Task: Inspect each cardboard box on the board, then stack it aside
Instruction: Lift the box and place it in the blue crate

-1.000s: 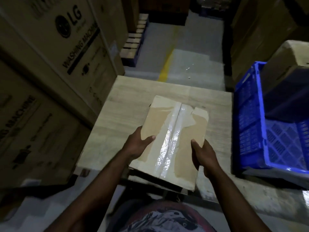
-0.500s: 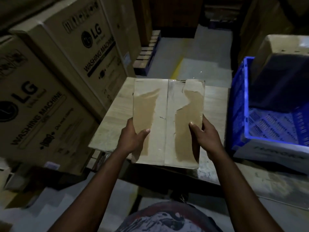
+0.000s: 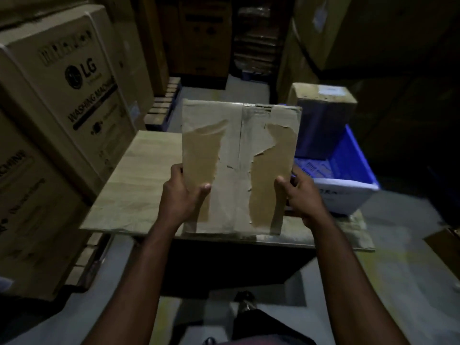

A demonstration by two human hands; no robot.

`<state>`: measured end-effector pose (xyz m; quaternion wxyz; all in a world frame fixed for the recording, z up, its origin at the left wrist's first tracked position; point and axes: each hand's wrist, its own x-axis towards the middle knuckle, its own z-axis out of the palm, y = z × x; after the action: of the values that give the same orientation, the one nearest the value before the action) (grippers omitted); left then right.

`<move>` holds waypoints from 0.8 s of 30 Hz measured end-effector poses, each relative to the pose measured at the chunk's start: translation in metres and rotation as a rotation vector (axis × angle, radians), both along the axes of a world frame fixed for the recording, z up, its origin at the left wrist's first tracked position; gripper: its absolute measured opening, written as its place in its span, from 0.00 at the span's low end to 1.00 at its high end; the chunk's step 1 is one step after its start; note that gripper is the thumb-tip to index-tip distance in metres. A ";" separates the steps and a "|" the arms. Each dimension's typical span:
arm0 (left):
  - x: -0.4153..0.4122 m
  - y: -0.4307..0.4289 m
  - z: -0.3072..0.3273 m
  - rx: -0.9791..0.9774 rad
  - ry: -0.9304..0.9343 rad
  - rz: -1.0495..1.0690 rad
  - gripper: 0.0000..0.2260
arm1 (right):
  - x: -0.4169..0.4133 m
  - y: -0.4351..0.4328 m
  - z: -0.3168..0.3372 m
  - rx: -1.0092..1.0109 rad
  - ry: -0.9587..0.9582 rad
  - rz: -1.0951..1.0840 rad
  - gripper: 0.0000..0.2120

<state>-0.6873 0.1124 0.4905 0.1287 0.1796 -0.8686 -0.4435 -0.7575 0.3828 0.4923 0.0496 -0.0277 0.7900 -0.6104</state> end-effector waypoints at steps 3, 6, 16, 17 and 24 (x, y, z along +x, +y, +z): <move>-0.004 0.028 0.017 -0.002 0.041 -0.023 0.31 | 0.001 0.032 0.020 -0.014 0.024 -0.014 0.17; -0.013 0.056 0.036 -0.022 0.084 -0.032 0.30 | -0.001 0.062 0.034 0.002 0.098 -0.022 0.18; -0.066 0.201 0.091 -0.072 0.202 -0.081 0.30 | -0.033 0.200 0.064 -0.119 0.263 -0.012 0.22; -0.072 0.216 0.092 -0.074 0.197 -0.088 0.30 | -0.038 0.217 0.064 -0.114 0.252 -0.008 0.22; -0.106 0.274 0.084 -0.148 0.163 -0.108 0.29 | -0.077 0.289 0.063 -0.121 0.249 0.074 0.27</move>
<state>-0.7933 0.3869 0.5748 0.1878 0.0858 -0.8940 -0.3977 -0.8348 0.6714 0.5555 -0.0278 -0.1352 0.7501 -0.6467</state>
